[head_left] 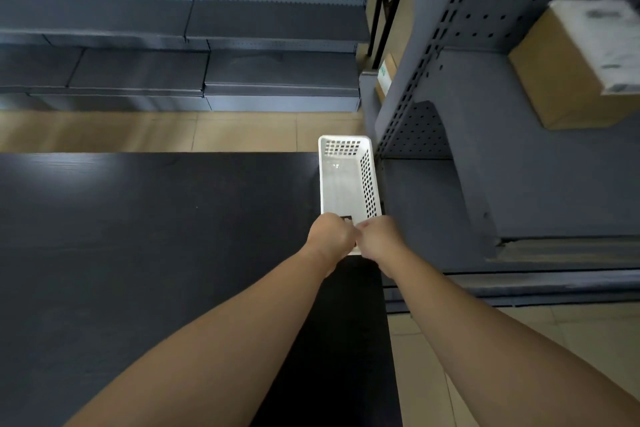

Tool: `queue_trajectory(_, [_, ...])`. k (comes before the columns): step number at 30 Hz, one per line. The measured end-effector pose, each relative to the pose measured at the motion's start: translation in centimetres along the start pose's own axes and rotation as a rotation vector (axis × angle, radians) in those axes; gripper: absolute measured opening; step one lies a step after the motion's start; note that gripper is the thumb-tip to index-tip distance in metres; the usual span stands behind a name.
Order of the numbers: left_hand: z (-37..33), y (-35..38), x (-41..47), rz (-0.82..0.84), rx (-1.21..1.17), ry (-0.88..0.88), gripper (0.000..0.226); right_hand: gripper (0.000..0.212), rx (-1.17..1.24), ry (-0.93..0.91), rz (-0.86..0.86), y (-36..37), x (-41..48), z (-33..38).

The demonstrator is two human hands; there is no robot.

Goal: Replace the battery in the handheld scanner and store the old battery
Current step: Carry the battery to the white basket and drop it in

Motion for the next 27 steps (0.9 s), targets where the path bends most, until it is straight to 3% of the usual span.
queue_trajectory(3, [0.0, -2.1, -2.2, 0.001, 0.053, 0.038, 0.021, 0.029, -0.196, -0.171, 0.001, -1.4, -3.0, 0.6])
queue_trajectory(5, [-0.1, -3.6, -3.7, -0.009, 0.113, 0.076, 0.020, 0.020, -0.285, -0.236, 0.007, -2.3, -4.6, 1.0])
queue_trajectory(14, [-1.6, -10.8, -11.0, -0.050, 0.676, 0.311, 0.029, 0.031, -0.650, -0.439, -0.097, -5.7, -13.3, 4.4])
queue_trajectory(20, [-2.1, -14.2, -14.6, -0.124, 0.730, 0.362, 0.035, 0.031, -0.778, -0.514, -0.187, -5.6, -17.9, 7.3])
queue_trajectory(23, [-2.0, -16.5, -16.4, -0.172, 0.711, 0.375, 0.036, 0.020, -0.821, -0.600, -0.182, -4.6, -19.7, 9.2])
queue_trajectory(27, [-0.5, -20.9, -18.6, -0.290, 0.634, 0.312, 0.035, 0.023, -0.881, -0.742, -0.173, -1.7, -21.3, 12.5])
Point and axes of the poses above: each hand's wrist, its own x-axis towards the middle knuckle, its own y-axis out of the palm, z = x × y, the point moved 3 cm from there along x, towards the middle knuckle, and after that the axes turned 8 degrees about -x, right-handed, at the moved point
